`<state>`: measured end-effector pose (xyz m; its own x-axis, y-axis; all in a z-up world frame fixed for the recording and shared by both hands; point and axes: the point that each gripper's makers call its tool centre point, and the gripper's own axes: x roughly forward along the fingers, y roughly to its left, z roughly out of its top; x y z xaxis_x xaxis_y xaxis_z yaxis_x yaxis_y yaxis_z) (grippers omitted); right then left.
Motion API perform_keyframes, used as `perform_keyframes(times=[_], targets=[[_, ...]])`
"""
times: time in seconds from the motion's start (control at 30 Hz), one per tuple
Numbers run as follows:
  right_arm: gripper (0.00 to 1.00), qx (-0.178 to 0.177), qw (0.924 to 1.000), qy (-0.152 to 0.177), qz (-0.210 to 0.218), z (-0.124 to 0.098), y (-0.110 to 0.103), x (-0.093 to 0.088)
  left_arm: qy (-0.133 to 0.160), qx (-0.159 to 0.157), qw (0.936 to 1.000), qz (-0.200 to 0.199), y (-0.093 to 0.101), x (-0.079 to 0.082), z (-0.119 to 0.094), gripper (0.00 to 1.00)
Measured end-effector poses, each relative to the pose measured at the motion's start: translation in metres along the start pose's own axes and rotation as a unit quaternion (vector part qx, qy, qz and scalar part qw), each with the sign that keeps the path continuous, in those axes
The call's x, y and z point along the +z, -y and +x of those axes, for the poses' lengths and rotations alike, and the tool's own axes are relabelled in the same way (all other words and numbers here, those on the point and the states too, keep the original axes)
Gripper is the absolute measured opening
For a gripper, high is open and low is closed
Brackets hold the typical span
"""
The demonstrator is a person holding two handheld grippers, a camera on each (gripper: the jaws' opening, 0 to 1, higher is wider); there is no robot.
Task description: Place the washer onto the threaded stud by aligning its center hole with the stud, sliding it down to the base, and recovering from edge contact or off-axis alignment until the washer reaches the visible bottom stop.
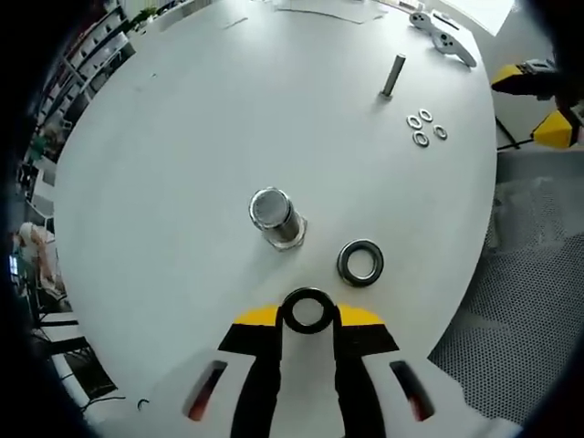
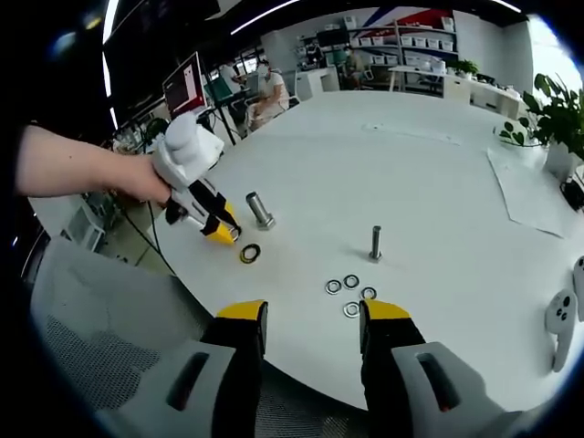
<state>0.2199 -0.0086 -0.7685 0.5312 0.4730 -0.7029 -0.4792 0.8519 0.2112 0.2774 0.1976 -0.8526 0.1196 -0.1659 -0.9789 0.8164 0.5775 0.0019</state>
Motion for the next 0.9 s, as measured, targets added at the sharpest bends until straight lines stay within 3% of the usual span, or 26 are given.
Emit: perform_keyframes(times=[0.3, 0.9], targets=[[0.43, 0.002, 1.0000, -0.002, -0.001, 0.001, -0.001, 0.000, 0.016, 0.002, 0.9998, 0.009, -0.003, 0.007, -0.014, 0.19], [0.43, 0.003, 1.0000, -0.002, 0.000, 0.001, -0.001, 0.000, 0.052, 0.005, 0.9975, 0.048, -0.005, 0.037, -0.052, 0.19]])
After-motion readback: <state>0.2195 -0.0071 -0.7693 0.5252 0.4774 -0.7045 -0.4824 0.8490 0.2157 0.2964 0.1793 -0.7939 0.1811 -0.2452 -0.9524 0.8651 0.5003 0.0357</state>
